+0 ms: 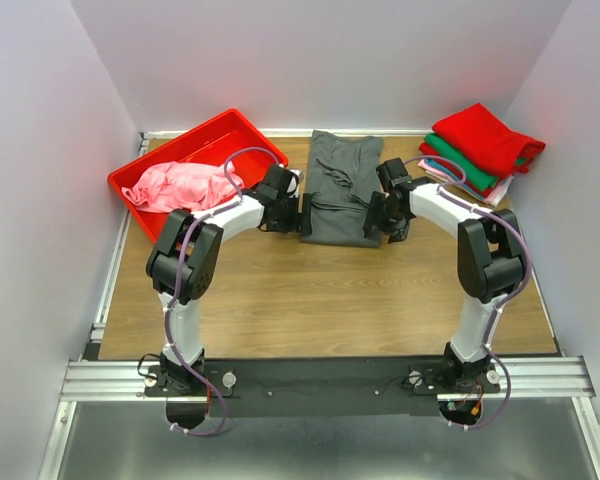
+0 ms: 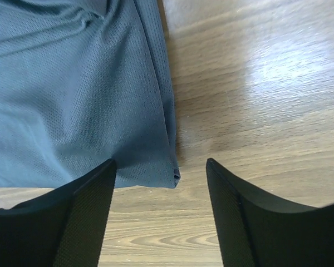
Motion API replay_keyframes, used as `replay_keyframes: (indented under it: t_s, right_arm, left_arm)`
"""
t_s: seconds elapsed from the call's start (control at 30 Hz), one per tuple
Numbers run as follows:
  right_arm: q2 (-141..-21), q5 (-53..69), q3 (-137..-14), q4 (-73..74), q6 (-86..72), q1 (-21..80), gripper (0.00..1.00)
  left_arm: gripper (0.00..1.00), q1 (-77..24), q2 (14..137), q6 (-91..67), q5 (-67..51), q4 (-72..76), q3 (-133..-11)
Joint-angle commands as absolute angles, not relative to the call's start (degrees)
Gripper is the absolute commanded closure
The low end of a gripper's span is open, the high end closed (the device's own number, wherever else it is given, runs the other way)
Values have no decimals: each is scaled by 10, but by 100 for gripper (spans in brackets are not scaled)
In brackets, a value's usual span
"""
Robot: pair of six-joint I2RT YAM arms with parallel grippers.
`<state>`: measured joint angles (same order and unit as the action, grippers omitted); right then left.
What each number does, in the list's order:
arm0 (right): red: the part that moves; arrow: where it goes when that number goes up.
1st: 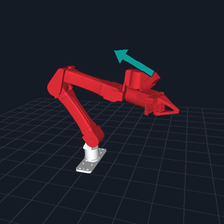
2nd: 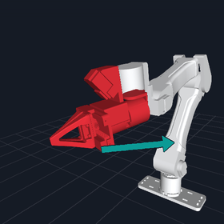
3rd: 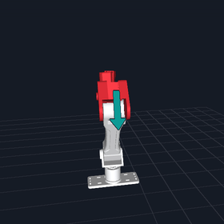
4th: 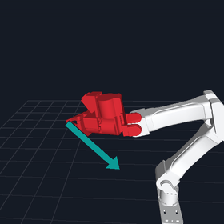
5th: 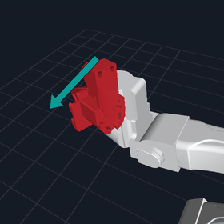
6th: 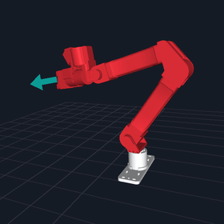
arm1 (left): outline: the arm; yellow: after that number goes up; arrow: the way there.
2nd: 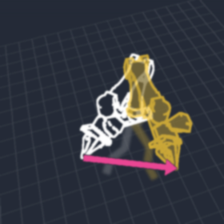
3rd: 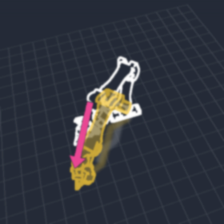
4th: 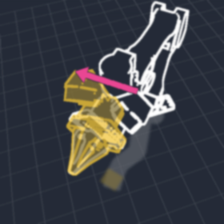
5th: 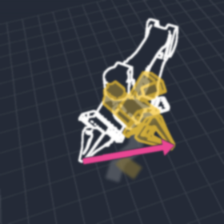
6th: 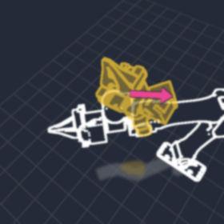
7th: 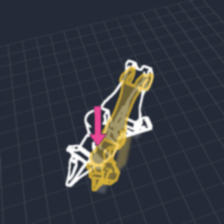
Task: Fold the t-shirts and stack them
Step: Fold the tshirt
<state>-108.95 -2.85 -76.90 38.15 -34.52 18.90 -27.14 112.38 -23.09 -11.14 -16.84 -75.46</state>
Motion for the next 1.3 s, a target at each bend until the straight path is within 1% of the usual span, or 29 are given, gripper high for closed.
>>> replay_keyframes:
  t_s: [0.0,0.1,0.2,0.27,0.43,0.6,0.67,0.73,0.77,0.8,0.9,0.93,0.97,1.0,1.03,1.07,1.13,1.17,1.27]
  right_arm:
    - [-1088,-4,-752,353,-353,187,29]
    - [-1092,-4,-750,348,-353,187,32]
    - [-1096,13,-744,347,-353,187,39]
    - [-1098,17,-737,346,-352,187,42]
    - [-1095,21,-720,346,-353,186,44]
    - [-1100,20,-710,345,-349,187,46]
    - [-1104,22,-708,344,-347,186,48]
    - [-1107,23,-707,343,-346,187,52]
    - [-1107,25,-706,343,-345,187,54]
    - [-1107,25,-707,342,-344,187,58]
    - [-1109,27,-707,341,-342,187,64]
    - [-1109,29,-708,341,-341,187,70]
    - [-1110,29,-708,341,-338,187,73]
    - [-1110,29,-708,341,-338,186,77]
    - [-1110,29,-708,341,-338,187,86]
    - [-1107,28,-711,342,-335,187,90]
    - [-1104,29,-711,343,-332,186,98]
    - [-1100,29,-713,343,-332,186,98]
    - [-1073,29,-712,345,-332,187,98]
  left_arm:
    - [20,-277,1113,-242,-121,-149,-742]
    - [21,-283,1122,-244,-124,-149,-748]
    - [23,-290,1123,-252,-122,-149,-744]
    - [24,-296,1124,-257,-122,-157,-740]
    - [25,-310,1118,-268,-115,-165,-715]
    - [29,-324,1128,-278,-103,-175,-703]
    - [30,-326,1128,-279,-89,-181,-701]
    - [31,-329,1128,-278,-80,-185,-700]
    - [32,-330,1129,-277,-71,-190,-699]
    - [34,-331,1128,-277,-68,-191,-697]
    - [39,-335,1126,-279,-59,-192,-686]
    - [41,-336,1125,-280,-58,-191,-686]
    - [50,-337,1124,-281,-55,-189,-682]
    - [56,-339,1126,-281,-54,-188,-680]
    - [64,-342,1126,-281,-55,-180,-679]
    - [81,-343,1129,-278,-62,-175,-677]
    - [98,-344,1134,-273,-72,-167,-680]
    - [100,-344,1135,-272,-74,-170,-685]
    - [100,-344,1109,-272,-60,-181,-705]
